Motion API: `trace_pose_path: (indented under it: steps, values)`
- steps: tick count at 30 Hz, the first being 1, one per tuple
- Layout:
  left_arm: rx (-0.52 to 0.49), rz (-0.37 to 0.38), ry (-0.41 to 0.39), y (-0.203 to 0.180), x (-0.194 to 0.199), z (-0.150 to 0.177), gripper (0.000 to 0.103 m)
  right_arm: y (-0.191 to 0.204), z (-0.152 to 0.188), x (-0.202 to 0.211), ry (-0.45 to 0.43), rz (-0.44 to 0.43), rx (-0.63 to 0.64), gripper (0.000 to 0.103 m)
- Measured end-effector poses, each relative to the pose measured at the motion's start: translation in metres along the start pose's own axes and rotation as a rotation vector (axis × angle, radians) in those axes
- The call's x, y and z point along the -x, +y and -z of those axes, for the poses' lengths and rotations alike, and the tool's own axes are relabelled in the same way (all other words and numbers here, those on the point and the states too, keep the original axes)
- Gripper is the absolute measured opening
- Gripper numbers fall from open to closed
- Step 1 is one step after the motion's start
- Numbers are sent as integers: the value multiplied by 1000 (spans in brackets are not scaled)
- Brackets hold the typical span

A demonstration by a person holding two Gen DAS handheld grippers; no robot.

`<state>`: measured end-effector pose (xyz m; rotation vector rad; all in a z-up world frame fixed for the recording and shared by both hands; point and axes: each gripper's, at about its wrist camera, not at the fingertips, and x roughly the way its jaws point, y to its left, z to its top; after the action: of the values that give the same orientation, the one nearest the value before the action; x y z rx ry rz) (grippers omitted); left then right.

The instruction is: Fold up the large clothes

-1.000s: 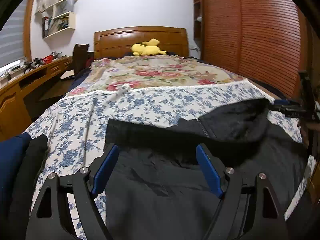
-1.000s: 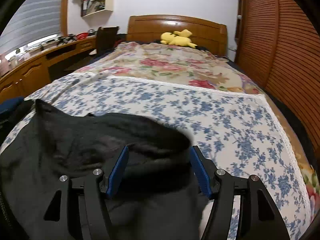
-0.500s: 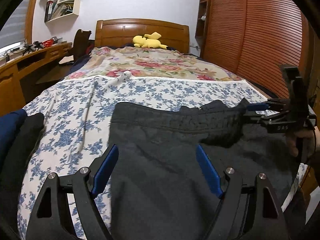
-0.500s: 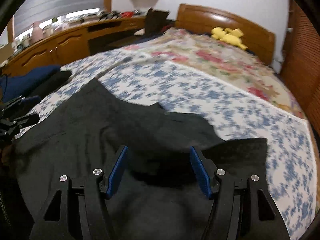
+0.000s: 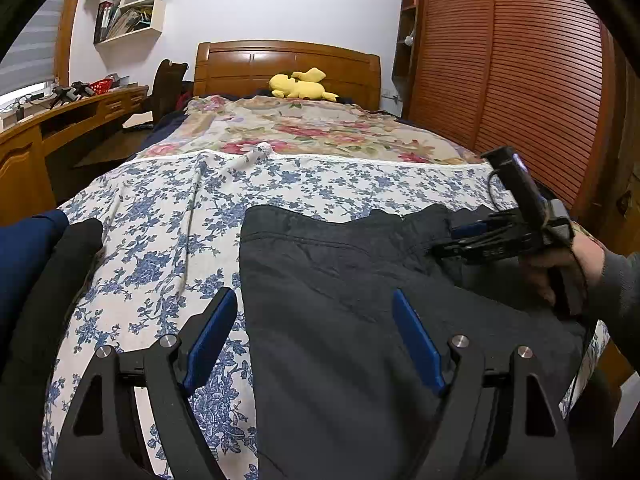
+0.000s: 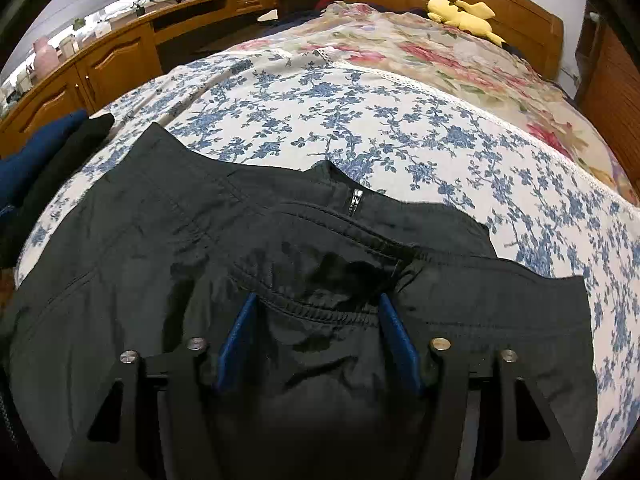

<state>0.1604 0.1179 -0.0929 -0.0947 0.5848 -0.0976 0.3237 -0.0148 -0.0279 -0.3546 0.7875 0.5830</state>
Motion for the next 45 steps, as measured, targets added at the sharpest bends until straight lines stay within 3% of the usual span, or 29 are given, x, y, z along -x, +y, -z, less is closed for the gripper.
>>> trace_pose_path:
  steps: [3, 11, 13, 18, 22, 30, 33, 37, 38, 40, 41, 45]
  values:
    - [0, 16, -10, -3, 3, -1, 80, 11, -3, -19, 25, 39, 71, 13]
    - [-8, 45, -29, -15, 8, -3, 80, 9, -25, -19, -75, 78, 37, 9]
    - [-11, 50, -28, -18, 7, -3, 80, 6, -29, -19, -69, 83, -1, 14]
    - [-29, 70, -22, -31, 4, -1, 80, -8, -29, 3, -124, 46, -53, 55]
    - [-41, 86, -19, -39, 1, -3, 80, -34, -19, 26, -149, 93, -68, 57]
    - [-51, 112, -24, -53, -2, -6, 80, -120, 19, 22, -61, 244, -193, 57]
    - [-61, 118, -17, -59, -4, -5, 80, -149, 31, 9, -13, 254, -271, 57]
    - [-74, 120, -8, -65, -8, -4, 80, -175, 40, -11, 38, 195, -345, 57]
    - [-76, 121, -5, -66, -9, -4, 80, -177, 43, -15, 45, 172, -356, 54]
    - [-79, 120, -3, -68, -11, -4, 80, -183, 40, -23, 40, 130, -345, 15]
    - [-81, 119, -1, -69, -12, -4, 80, -178, 38, -21, 26, 117, -311, 8]
    - [-81, 119, 2, -69, -14, -4, 80, -161, 33, -12, -35, 147, -189, 6]
